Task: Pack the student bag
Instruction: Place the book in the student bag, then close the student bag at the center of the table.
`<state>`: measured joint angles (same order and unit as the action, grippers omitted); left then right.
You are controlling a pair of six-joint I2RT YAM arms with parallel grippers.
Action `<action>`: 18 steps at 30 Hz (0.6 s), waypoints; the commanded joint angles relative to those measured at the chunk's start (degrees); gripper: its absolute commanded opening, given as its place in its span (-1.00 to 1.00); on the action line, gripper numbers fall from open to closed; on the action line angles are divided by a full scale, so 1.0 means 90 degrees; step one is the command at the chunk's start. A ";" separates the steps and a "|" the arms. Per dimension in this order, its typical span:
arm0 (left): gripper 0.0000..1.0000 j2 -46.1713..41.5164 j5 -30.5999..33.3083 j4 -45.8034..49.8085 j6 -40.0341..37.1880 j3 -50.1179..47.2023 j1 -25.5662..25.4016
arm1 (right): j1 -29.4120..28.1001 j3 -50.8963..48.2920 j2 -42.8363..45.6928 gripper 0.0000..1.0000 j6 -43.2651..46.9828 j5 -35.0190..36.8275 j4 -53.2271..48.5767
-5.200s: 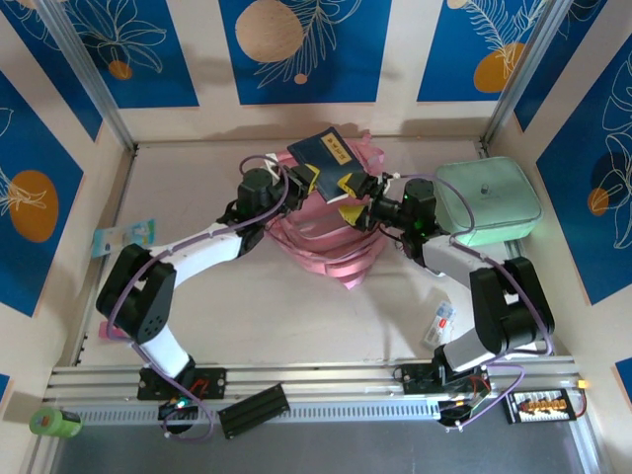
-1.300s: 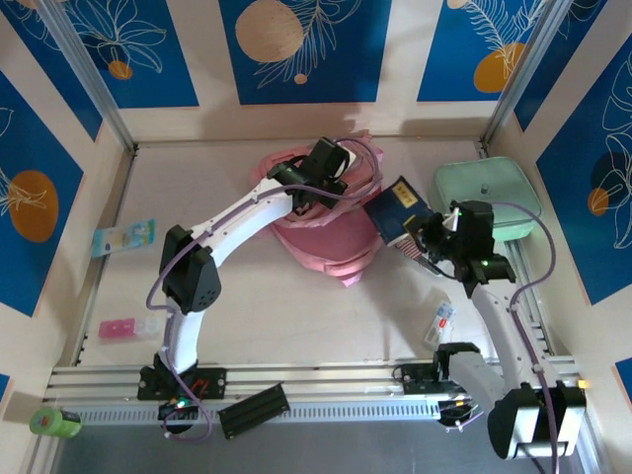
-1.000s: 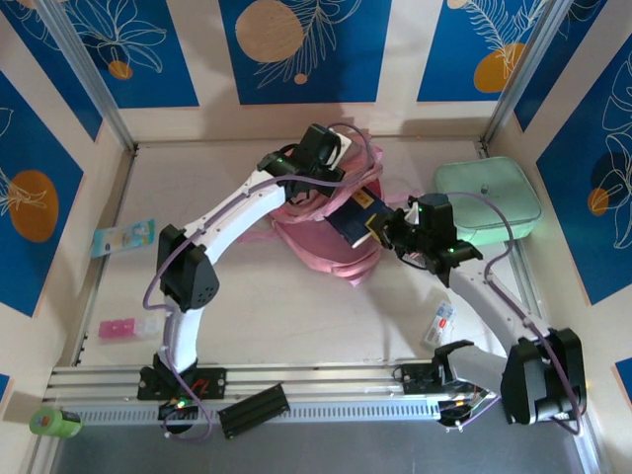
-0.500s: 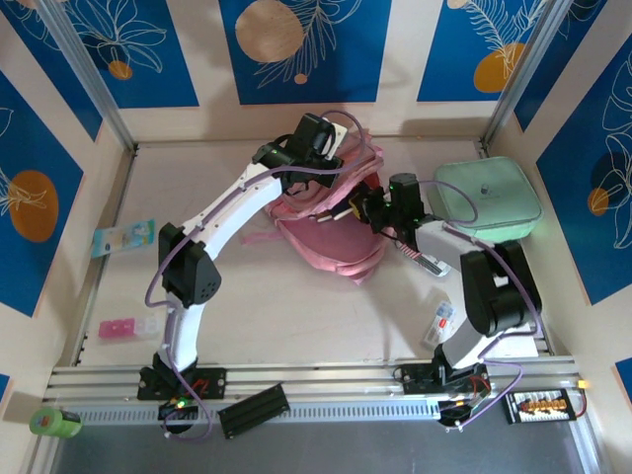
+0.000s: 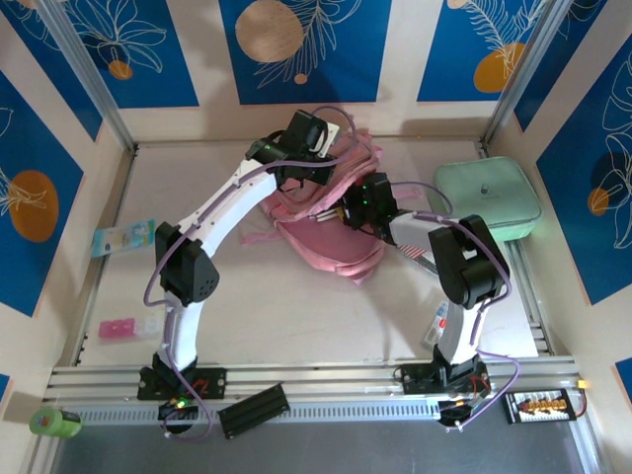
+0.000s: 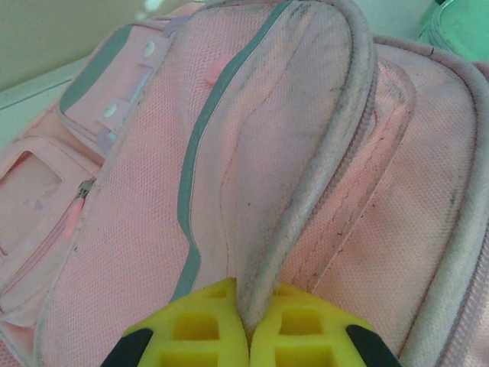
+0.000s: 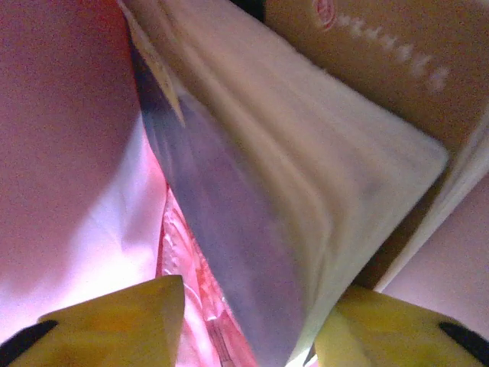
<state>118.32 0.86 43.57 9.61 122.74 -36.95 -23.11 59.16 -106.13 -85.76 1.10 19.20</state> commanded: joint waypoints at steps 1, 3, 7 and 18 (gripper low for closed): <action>-1.00 -0.0202 -0.0423 -0.0327 0.0274 0.0366 0.0168 | -0.0102 -0.0133 0.0574 0.16 0.0017 0.0368 -0.0540; -1.00 -0.0163 -0.0634 -0.0373 0.0359 0.0372 0.0230 | -0.0143 -0.0400 0.1055 0.23 0.0026 0.0468 -0.1066; -1.00 -0.0227 -0.0791 -0.0669 0.0407 0.0100 0.0258 | -0.0354 -0.1068 0.2279 0.27 -0.0177 0.1190 -0.1953; 0.12 -0.0715 -0.1922 -0.1664 0.0319 -0.1559 0.0382 | -0.0495 -0.0926 0.4417 0.39 0.0935 0.2490 -0.5073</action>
<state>116.60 -11.07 35.79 11.27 113.99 -34.98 -27.07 47.29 -68.34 -84.05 18.44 -15.94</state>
